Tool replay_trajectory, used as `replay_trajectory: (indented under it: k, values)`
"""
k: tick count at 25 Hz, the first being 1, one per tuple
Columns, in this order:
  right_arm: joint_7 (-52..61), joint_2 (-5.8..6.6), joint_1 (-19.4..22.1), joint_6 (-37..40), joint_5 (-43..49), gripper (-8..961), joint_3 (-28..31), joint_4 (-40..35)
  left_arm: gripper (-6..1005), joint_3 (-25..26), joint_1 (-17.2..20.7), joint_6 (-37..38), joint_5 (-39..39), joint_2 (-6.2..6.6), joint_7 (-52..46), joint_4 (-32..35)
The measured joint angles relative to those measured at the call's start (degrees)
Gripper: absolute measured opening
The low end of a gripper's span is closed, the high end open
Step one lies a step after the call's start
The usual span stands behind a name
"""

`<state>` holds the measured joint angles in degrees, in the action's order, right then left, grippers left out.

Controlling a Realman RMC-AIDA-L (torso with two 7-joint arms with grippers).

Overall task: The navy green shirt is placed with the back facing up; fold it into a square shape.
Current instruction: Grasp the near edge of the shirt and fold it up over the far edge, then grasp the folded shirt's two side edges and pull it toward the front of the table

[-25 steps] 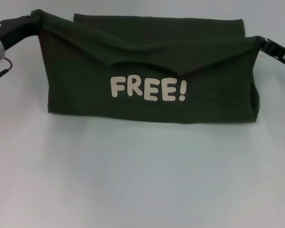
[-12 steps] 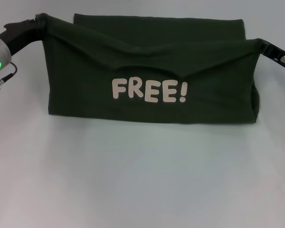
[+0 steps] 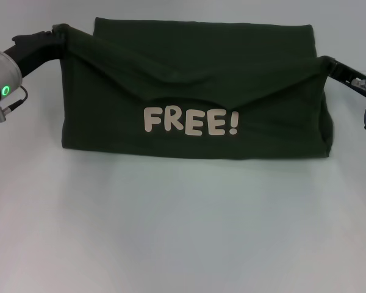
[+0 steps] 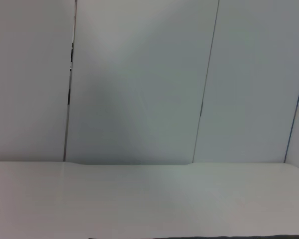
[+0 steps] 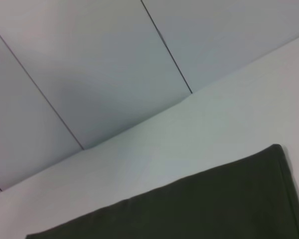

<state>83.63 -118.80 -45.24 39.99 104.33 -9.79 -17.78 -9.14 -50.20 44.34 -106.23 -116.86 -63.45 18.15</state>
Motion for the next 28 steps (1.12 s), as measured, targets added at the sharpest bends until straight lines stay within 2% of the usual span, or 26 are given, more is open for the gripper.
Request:
replay_trajectory:
  k: [5, 8, 9, 13, 16, 19, 23, 25, 27, 28]
  values:
    - [-1.2, -0.12, 0.0, -0.6, 0.1, 157, -0.4, 0.6, 30, -0.1, 0.0, -0.9, 0.1, -1.29, 1.7, 1.0]
    - [-1.9, -0.15, 0.2, -0.9, 0.0, 160, -0.7, 0.7, 32, -1.3, 0.0, -0.9, 0.1, -1.42, 1.9, 1.0]
    - [-1.9, -0.14, 0.2, -1.4, 0.0, 199, -0.7, 0.7, 32, -2.1, -0.1, -0.9, 0.1, -1.44, 1.7, 1.1]
    - [-1.9, -0.06, 0.0, -2.2, -0.6, 357, -0.6, 0.4, 186, -3.2, -0.1, -0.5, 0.1, -1.81, 1.1, 1.9]
    - [-1.9, 0.27, 0.2, -1.4, -1.4, 443, -0.7, 0.3, 304, -5.9, 1.1, 1.9, 0.0, -2.48, -3.3, 5.0]
    - [-1.9, 1.03, 1.1, 2.5, -1.7, 529, -0.7, 0.2, 423, -9.1, 4.1, 6.9, 0.1, -3.77, -8.7, 10.4]
    - [-1.9, 1.91, 3.4, 9.3, -1.7, 644, -0.6, 0.1, 607, -10.1, 9.3, 17.1, 0.4, -6.53, -14.8, 19.7]
    - [-1.9, 2.26, 4.6, 12.4, -1.7, 703, -0.6, 0.1, 703, -10.4, 11.4, 21.0, 1.1, -6.96, -16.9, 22.2]
    - [-1.9, 2.71, 6.3, 16.0, -1.7, 761, -0.6, 0.1, 704, -10.9, 13.4, 24.5, 1.8, -6.97, -19.6, 23.2]
    - [-1.9, 2.91, 7.1, 18.3, -1.7, 759, -0.7, -0.1, 705, -11.1, 14.0, 25.5, 2.0, -6.92, -20.7, 23.5]
